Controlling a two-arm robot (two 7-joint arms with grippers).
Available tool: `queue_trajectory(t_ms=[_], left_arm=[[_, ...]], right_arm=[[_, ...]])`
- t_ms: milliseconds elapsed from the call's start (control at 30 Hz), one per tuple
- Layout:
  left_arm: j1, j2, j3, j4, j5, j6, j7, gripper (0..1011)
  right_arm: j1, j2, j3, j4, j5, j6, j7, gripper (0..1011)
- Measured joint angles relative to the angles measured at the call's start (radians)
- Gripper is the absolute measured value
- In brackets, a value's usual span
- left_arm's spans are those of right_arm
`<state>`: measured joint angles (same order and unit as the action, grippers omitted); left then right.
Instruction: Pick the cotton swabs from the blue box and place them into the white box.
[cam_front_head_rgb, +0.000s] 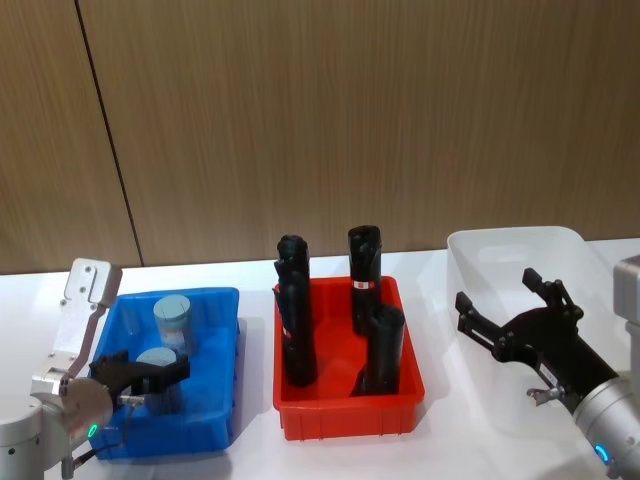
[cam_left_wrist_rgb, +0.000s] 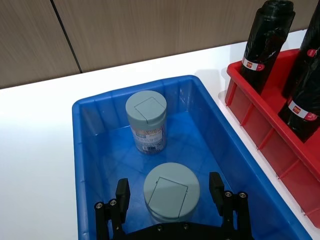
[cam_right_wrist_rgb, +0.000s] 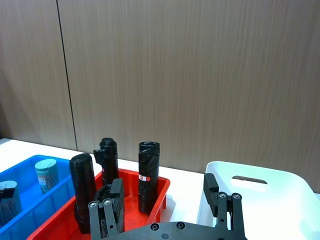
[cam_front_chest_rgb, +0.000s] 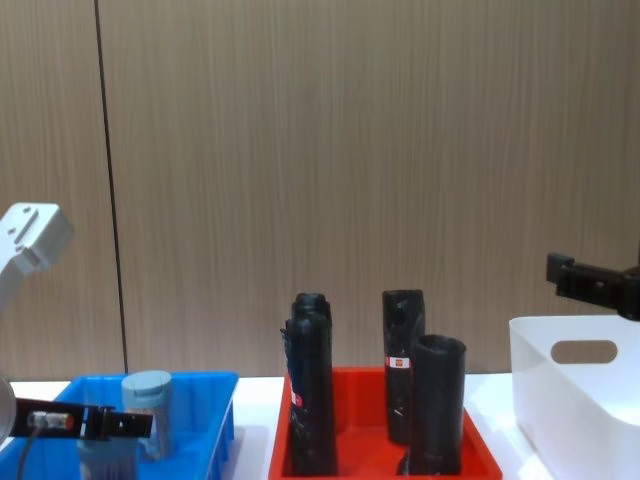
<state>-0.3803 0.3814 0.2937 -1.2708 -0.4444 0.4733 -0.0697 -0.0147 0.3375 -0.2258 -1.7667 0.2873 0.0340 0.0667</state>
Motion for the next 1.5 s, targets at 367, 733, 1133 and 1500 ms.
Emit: queue_trajectory(t_ms=[367, 733, 1133, 1500], left_arm=[[-0.026, -0.011, 0.004, 0.058, 0.025, -0.006, -0.039, 968], [-0.037, -0.018, 0.006, 0.089, 0.032, -0.019, -0.07, 691], [-0.029, -0.016, 0.005, 0.083, 0.038, -0.064, -0.086, 670], [-0.002, 0.005, 0.002, 0.02, 0.069, -0.161, -0.142, 670]], right_arm=[[0.0, 0.0, 0.0, 0.0, 0.0, 0.0, 0.0, 1002], [0.0, 0.0, 0.0, 0.0, 0.0, 0.0, 0.0, 1002], [0.0, 0.0, 0.0, 0.0, 0.0, 0.0, 0.0, 1002], [0.0, 0.0, 0.0, 0.0, 0.0, 0.0, 0.0, 1002]])
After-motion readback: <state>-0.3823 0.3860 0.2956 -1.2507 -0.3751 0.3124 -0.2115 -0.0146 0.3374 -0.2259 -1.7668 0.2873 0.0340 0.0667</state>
